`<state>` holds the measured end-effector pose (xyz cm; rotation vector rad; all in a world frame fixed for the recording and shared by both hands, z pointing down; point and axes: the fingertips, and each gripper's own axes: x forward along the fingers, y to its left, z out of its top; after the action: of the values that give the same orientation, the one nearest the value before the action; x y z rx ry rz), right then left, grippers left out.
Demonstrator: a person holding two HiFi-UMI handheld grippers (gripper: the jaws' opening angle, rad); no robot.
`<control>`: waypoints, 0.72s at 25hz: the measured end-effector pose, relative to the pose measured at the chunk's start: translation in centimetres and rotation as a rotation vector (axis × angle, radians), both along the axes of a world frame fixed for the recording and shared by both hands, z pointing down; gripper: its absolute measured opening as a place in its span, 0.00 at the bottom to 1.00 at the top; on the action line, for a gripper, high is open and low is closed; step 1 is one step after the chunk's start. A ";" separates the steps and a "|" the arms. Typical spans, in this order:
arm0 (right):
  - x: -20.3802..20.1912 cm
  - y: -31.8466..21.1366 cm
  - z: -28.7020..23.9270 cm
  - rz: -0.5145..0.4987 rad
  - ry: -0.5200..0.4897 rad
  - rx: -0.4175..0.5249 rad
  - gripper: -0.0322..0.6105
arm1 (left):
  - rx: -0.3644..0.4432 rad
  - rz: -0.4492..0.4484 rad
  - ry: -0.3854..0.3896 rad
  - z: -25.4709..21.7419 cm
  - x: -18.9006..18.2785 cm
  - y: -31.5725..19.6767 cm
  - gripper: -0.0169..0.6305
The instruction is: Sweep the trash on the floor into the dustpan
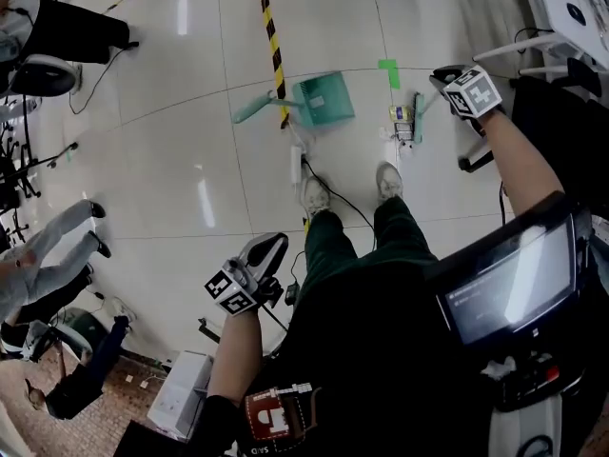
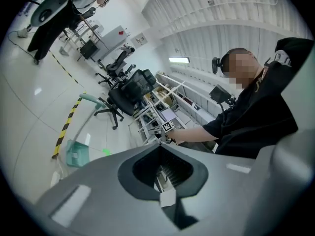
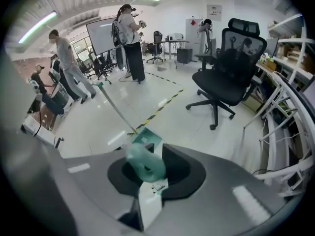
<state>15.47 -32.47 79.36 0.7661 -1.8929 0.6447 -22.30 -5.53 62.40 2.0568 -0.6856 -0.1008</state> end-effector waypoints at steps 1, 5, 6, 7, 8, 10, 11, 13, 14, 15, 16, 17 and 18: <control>-1.1 -0.3 0.2 -0.002 -0.012 0.006 0.13 | -0.005 -0.009 0.002 0.2 -0.4 0.5 0.02; -5.3 -2.2 0.2 -0.023 -0.045 0.037 0.13 | -0.015 -0.038 0.012 0.5 -1.8 1.3 0.02; -6.3 -2.8 -0.2 -0.024 -0.056 0.047 0.13 | -0.018 -0.048 0.017 0.2 -2.2 1.3 0.02; -7.2 -3.4 -0.7 -0.022 -0.069 0.058 0.13 | -0.018 -0.057 0.023 -0.2 -2.5 1.2 0.02; -8.1 -4.1 -1.4 -0.017 -0.084 0.071 0.13 | -0.017 -0.063 0.028 -0.6 -2.7 1.2 0.02; -9.8 -5.3 -2.7 -0.005 -0.124 0.099 0.13 | -0.013 -0.069 0.033 -1.3 -3.1 1.0 0.02; -10.6 -5.8 -3.2 -0.001 -0.148 0.115 0.13 | -0.010 -0.072 0.035 -1.4 -3.2 1.0 0.02; -12.1 -6.4 -3.7 0.001 -0.200 0.146 0.13 | -0.005 -0.077 0.037 -1.1 -3.2 1.3 0.02; -12.9 -6.6 -3.8 -0.002 -0.223 0.158 0.13 | -0.004 -0.079 0.038 -0.6 -3.3 1.4 0.02; -13.7 -6.7 -3.8 -0.008 -0.240 0.168 0.13 | -0.003 -0.081 0.038 -0.2 -3.4 1.5 0.02; -14.4 -6.8 -3.9 -0.016 -0.253 0.173 0.12 | -0.003 -0.082 0.038 0.1 -3.5 1.6 0.02; -14.9 -6.7 -4.1 -0.024 -0.261 0.175 0.12 | -0.004 -0.083 0.037 0.2 -3.6 1.5 0.02; -15.3 -6.7 -4.3 -0.032 -0.267 0.175 0.12 | -0.005 -0.084 0.036 0.1 -3.6 1.5 0.02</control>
<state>0.20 -39.16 75.03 0.7890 -2.2241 0.5899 -25.95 -4.07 62.50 2.0172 -0.7489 -0.1840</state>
